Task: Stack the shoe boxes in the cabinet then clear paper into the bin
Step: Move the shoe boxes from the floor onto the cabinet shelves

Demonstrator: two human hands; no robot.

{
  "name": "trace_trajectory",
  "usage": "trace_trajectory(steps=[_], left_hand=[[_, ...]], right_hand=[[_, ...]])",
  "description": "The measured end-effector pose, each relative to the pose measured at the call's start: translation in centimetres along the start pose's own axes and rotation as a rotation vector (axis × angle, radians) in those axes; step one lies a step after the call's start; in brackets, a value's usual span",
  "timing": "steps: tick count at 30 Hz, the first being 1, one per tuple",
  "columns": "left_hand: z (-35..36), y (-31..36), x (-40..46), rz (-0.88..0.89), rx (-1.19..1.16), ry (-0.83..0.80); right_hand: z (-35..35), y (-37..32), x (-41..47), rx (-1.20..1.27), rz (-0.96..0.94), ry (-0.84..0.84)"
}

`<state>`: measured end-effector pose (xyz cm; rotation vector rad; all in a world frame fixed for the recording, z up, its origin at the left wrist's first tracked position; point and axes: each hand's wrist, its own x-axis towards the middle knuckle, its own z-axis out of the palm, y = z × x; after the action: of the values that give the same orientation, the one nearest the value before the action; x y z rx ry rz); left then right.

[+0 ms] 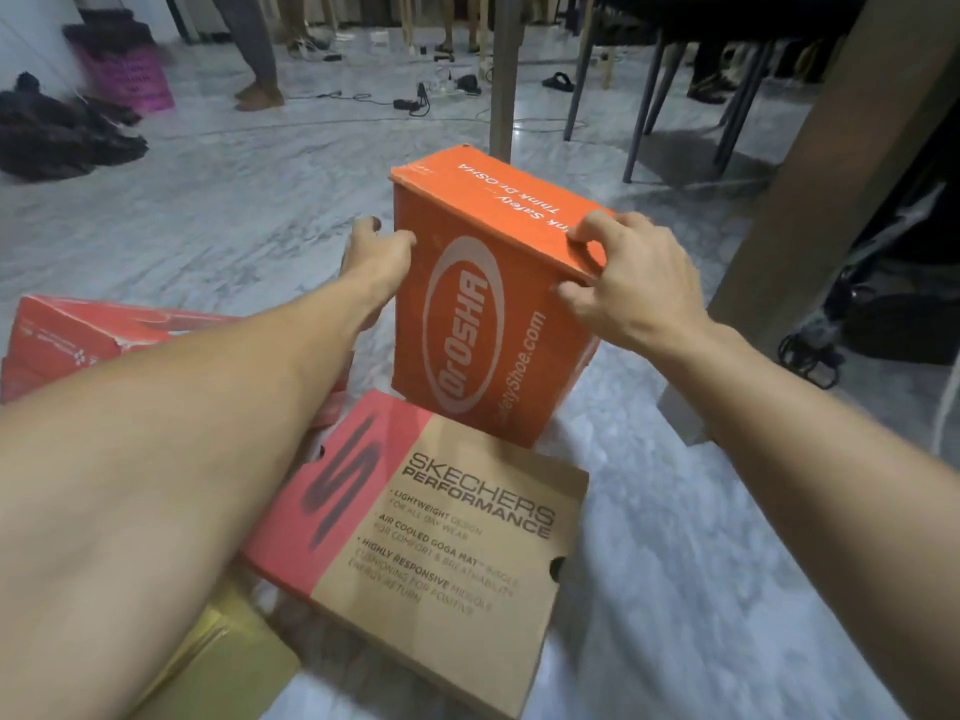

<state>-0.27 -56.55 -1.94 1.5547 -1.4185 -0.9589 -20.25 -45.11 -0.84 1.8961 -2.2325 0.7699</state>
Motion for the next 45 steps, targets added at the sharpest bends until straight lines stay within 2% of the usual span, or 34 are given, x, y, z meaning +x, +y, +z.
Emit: trace_trajectory(steps=[5, 8, 10, 13, 19, 24, 27, 31, 34, 36, 39, 41, 45], left_hand=[[1.7, 1.2, -0.5, 0.039, -0.095, -0.083], [3.4, 1.5, -1.0, 0.064, -0.132, -0.118], [4.2, 1.8, -1.4, 0.085, -0.139, -0.109], [5.0, 2.1, -2.1, 0.121, -0.147, -0.127], [5.9, 2.4, -3.1, 0.147, -0.189, -0.201], [5.7, 0.1, -2.3, 0.005, -0.189, -0.12], [5.4, -1.5, -2.2, -0.137, -0.186, -0.126], [6.2, -3.7, -2.1, -0.263, -0.304, -0.172], [8.5, -9.0, 3.3, -0.278, -0.336, -0.124], [9.7, -11.0, 5.5, -0.35, -0.407, -0.114], [8.2, -5.9, -1.1, -0.421, -0.583, -0.19], [8.7, -5.6, -2.3, -0.441, -0.646, -0.237], [8.4, -3.5, -2.7, -0.399, -0.638, -0.327]], right_hand=[[-1.8, 2.1, -1.6, 0.08, 0.09, -0.011], [-3.6, 2.5, -0.9, -0.022, 0.156, -0.144], [-4.9, 2.6, 0.0, 0.013, 0.179, -0.221], [-6.0, 2.5, 0.5, 0.104, 0.125, -0.274], [-5.0, 2.9, -0.5, 0.031, 0.039, -0.267], [-4.8, 4.8, -2.3, 0.054, 0.077, -0.197], [-5.1, 5.8, -3.3, 0.093, 0.088, -0.166], [-5.7, 6.6, -4.3, 0.161, 0.133, -0.141], [-5.6, 7.1, -4.6, 0.188, 0.137, -0.071], [-5.4, 7.7, -4.7, 0.199, 0.131, -0.045], [-4.7, 8.5, -4.7, 0.185, 0.137, 0.022], [-3.8, 8.7, -4.6, 0.191, 0.145, 0.129], [-2.9, 8.6, -3.4, 0.318, 0.105, 0.326]])
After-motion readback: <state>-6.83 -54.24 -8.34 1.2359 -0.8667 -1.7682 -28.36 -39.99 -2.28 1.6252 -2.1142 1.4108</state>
